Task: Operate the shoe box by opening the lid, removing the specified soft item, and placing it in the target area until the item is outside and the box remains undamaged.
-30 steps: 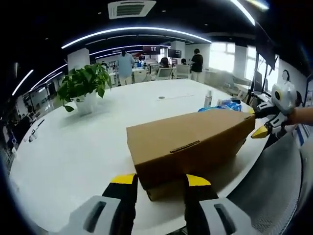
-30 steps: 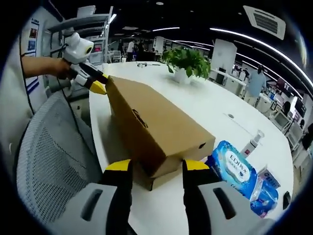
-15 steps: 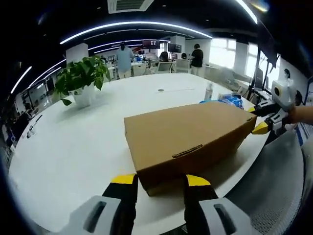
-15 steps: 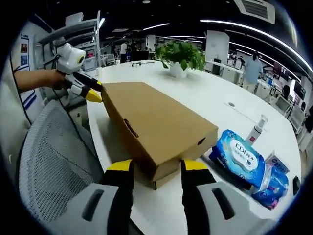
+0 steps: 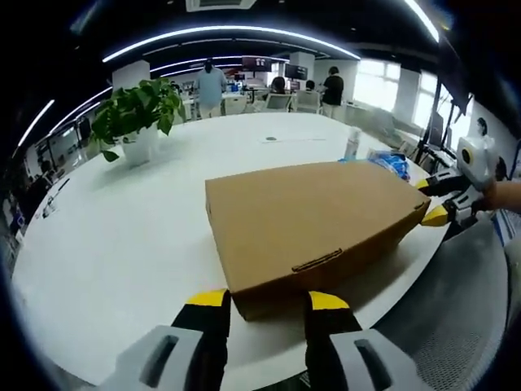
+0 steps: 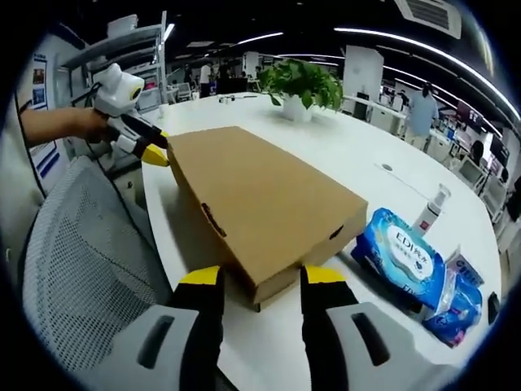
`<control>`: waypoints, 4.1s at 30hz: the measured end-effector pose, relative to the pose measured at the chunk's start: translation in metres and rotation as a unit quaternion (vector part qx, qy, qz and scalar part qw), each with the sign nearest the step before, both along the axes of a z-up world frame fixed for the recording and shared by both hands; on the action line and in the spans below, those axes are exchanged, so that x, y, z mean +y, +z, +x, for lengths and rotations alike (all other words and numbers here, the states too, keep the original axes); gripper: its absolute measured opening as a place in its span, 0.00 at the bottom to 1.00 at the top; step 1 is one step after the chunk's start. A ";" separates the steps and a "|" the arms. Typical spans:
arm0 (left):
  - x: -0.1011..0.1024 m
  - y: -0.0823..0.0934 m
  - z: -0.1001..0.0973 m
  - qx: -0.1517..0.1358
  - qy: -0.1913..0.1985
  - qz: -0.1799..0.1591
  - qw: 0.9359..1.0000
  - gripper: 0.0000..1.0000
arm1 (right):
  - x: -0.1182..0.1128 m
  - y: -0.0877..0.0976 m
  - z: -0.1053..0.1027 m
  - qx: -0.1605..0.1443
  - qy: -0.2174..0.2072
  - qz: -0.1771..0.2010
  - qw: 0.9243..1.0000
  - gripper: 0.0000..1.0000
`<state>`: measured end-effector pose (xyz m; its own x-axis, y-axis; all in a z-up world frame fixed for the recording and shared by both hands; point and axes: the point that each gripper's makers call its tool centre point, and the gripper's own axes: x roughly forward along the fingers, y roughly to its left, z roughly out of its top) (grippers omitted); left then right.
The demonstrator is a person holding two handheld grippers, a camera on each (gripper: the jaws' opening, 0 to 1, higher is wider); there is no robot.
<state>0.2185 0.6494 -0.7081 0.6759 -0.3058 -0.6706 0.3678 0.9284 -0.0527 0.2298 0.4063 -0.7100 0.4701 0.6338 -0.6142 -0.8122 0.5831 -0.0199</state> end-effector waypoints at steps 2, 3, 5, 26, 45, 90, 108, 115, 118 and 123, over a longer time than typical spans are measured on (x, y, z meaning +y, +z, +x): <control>0.000 -0.002 0.000 0.002 0.001 0.001 1.000 0.36 | 0.000 -0.001 0.000 0.001 0.001 -0.001 1.000 0.34; 0.000 -0.002 0.000 0.003 0.001 0.002 1.000 0.36 | 0.000 -0.001 0.000 0.001 0.002 -0.001 1.000 0.34; 0.000 -0.004 0.000 0.005 0.001 0.005 1.000 0.36 | 0.000 -0.002 0.000 0.002 0.003 -0.003 1.000 0.34; 0.003 -0.013 0.005 0.026 0.009 0.005 1.000 0.34 | 0.001 -0.010 0.012 0.002 0.020 -0.023 1.000 0.33; 0.009 -0.014 0.035 0.031 0.014 0.009 0.999 0.34 | 0.008 -0.010 0.043 0.002 0.021 -0.021 1.000 0.33; 0.010 -0.014 0.135 0.028 0.009 0.010 1.000 0.34 | 0.009 -0.011 0.143 0.003 0.019 -0.031 0.999 0.33; 0.007 -0.014 0.143 0.023 0.001 0.020 1.000 0.35 | 0.005 -0.011 0.154 0.004 0.003 -0.029 1.000 0.33; 0.009 -0.007 0.141 0.007 0.001 0.029 1.000 0.44 | 0.006 -0.001 0.151 -0.001 -0.002 -0.012 1.000 0.33; 0.010 -0.003 0.140 0.001 0.005 0.029 1.000 0.47 | 0.005 0.002 0.150 0.001 -0.005 -0.007 1.000 0.34; 0.009 0.004 0.133 -0.010 0.004 0.027 1.000 0.51 | -0.002 0.008 0.143 -0.010 -0.010 -0.006 1.000 0.37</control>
